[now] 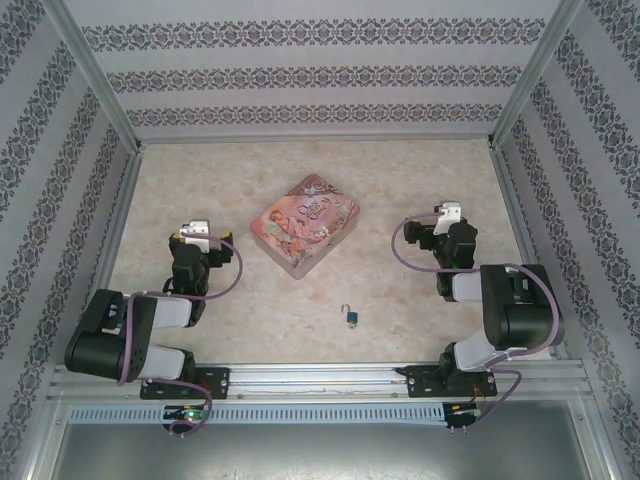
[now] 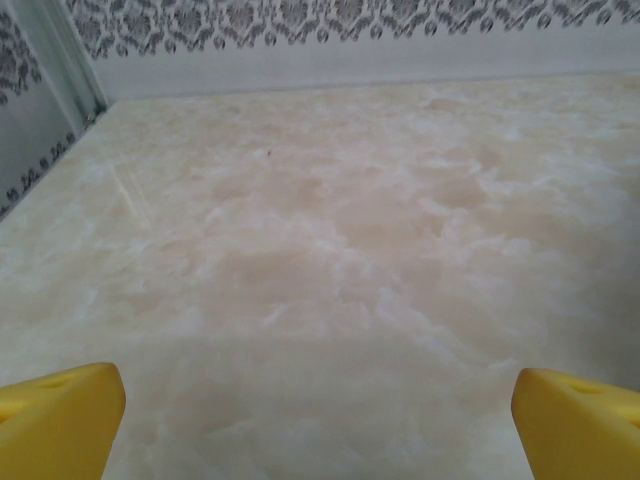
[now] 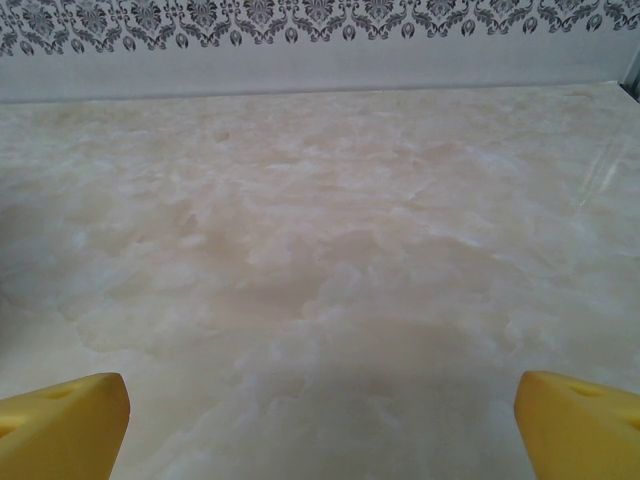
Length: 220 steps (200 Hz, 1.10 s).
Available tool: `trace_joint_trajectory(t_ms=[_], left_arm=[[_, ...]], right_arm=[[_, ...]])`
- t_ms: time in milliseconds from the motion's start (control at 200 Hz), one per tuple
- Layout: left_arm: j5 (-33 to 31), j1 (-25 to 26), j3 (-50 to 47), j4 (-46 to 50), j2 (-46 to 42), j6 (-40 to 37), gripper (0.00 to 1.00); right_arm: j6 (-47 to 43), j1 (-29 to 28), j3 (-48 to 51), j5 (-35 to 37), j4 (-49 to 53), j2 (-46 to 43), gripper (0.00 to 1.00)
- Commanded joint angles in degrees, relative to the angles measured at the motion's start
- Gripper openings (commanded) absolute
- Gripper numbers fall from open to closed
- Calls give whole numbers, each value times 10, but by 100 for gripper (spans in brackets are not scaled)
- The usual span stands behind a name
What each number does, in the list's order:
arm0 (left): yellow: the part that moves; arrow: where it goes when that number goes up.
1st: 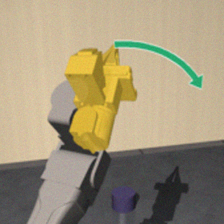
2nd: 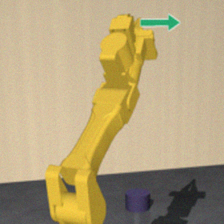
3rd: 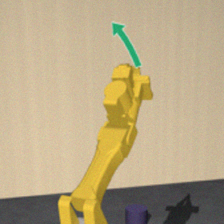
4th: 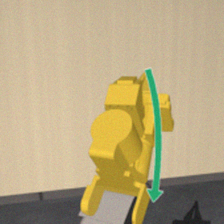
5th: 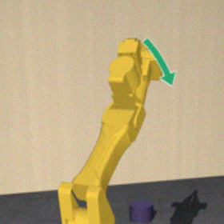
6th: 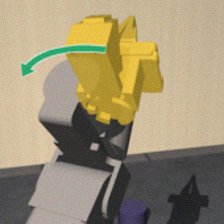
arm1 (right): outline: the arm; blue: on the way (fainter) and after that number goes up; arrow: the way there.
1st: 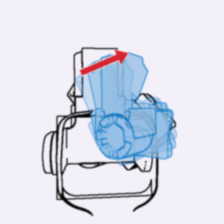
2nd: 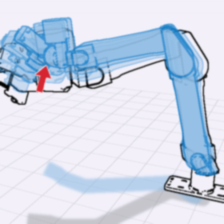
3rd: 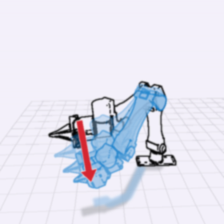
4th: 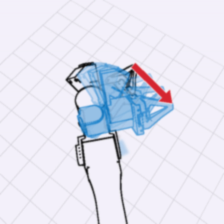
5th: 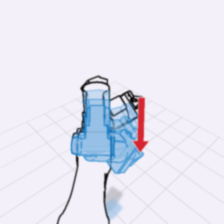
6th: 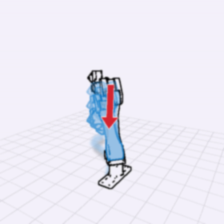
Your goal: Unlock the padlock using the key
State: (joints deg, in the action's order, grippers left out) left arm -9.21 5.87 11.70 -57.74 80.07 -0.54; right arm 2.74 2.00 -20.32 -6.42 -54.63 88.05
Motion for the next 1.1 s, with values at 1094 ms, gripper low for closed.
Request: trace_joint_trajectory(t_ms=[1094], left_arm=[[7,-46,91,3,114,20,99]], right_arm=[[-4,-8,-11,12,0,-1,98]])
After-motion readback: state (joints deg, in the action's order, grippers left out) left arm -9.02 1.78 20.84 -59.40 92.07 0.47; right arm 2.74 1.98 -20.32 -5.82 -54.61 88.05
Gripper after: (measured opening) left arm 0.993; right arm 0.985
